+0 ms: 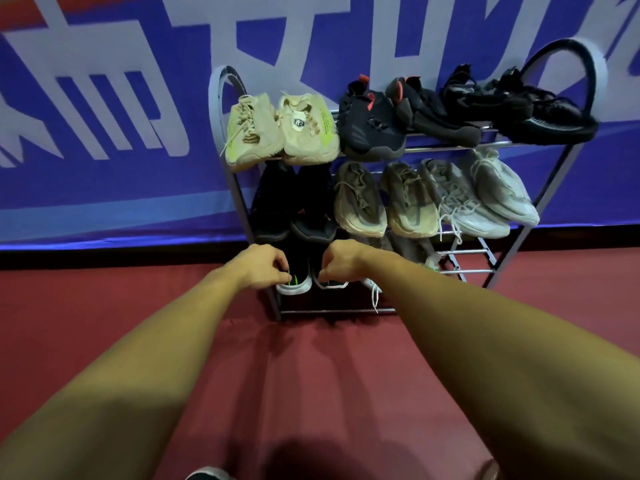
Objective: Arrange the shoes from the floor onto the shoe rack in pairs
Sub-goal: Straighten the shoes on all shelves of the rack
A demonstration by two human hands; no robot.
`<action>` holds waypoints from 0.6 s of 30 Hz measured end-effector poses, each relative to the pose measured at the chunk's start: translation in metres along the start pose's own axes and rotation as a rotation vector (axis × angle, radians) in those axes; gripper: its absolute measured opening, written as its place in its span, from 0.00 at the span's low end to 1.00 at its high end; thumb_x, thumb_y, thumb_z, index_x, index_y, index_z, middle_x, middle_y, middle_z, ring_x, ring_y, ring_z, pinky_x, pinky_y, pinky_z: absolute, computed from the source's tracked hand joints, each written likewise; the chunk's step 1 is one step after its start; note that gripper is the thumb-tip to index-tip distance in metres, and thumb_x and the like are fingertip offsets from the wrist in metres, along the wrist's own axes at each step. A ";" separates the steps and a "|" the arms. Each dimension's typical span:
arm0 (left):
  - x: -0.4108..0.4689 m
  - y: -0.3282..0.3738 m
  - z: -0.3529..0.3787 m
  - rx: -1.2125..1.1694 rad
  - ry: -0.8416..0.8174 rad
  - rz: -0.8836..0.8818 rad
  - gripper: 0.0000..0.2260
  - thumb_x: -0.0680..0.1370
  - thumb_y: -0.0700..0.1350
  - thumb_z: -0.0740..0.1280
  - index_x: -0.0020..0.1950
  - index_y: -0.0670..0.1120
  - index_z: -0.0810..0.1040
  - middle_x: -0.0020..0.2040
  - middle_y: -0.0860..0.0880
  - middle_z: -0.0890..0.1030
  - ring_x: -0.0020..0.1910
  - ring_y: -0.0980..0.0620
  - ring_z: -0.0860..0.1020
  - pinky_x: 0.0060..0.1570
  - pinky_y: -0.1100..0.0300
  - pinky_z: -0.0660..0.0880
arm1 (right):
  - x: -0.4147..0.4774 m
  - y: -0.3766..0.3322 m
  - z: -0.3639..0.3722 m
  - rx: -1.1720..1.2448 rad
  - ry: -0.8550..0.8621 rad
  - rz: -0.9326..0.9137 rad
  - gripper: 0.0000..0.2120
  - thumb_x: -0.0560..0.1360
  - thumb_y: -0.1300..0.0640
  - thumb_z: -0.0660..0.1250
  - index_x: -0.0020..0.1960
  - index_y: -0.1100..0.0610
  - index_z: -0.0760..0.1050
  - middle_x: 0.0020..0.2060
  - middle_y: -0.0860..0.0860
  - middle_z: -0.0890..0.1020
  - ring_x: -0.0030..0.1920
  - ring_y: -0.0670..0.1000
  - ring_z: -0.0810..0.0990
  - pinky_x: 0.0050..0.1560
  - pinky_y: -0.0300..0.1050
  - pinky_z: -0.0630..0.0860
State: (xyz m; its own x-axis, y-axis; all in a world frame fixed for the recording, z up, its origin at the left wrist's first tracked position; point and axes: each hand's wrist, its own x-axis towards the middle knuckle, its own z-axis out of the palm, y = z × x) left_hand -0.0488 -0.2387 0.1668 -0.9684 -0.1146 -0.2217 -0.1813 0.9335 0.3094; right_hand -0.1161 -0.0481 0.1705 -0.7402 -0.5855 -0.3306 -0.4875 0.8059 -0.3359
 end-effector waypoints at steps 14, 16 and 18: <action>0.039 -0.049 0.058 0.194 -0.054 -0.078 0.30 0.71 0.57 0.71 0.71 0.52 0.69 0.63 0.45 0.78 0.62 0.40 0.77 0.55 0.50 0.75 | 0.056 -0.006 0.096 0.113 0.031 0.153 0.18 0.73 0.48 0.67 0.59 0.56 0.77 0.56 0.56 0.81 0.57 0.59 0.80 0.53 0.50 0.78; 0.037 -0.051 0.068 0.103 -0.041 -0.088 0.30 0.71 0.58 0.71 0.70 0.52 0.68 0.62 0.45 0.78 0.61 0.40 0.77 0.56 0.48 0.76 | 0.064 -0.007 0.102 0.152 0.018 0.200 0.19 0.73 0.47 0.67 0.59 0.57 0.77 0.56 0.56 0.81 0.57 0.59 0.80 0.54 0.51 0.78; 0.036 -0.054 0.078 -0.004 -0.030 -0.106 0.30 0.70 0.60 0.69 0.69 0.54 0.67 0.58 0.45 0.79 0.58 0.39 0.79 0.55 0.47 0.77 | 0.071 -0.009 0.106 0.232 0.013 0.233 0.17 0.73 0.46 0.65 0.56 0.56 0.78 0.54 0.57 0.82 0.51 0.58 0.80 0.49 0.48 0.77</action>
State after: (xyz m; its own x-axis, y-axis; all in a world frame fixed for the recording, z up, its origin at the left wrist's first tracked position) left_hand -0.0609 -0.2666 0.0702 -0.9381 -0.2023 -0.2812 -0.2831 0.9154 0.2862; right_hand -0.1157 -0.1060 0.0564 -0.8261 -0.3851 -0.4115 -0.1864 0.8758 -0.4453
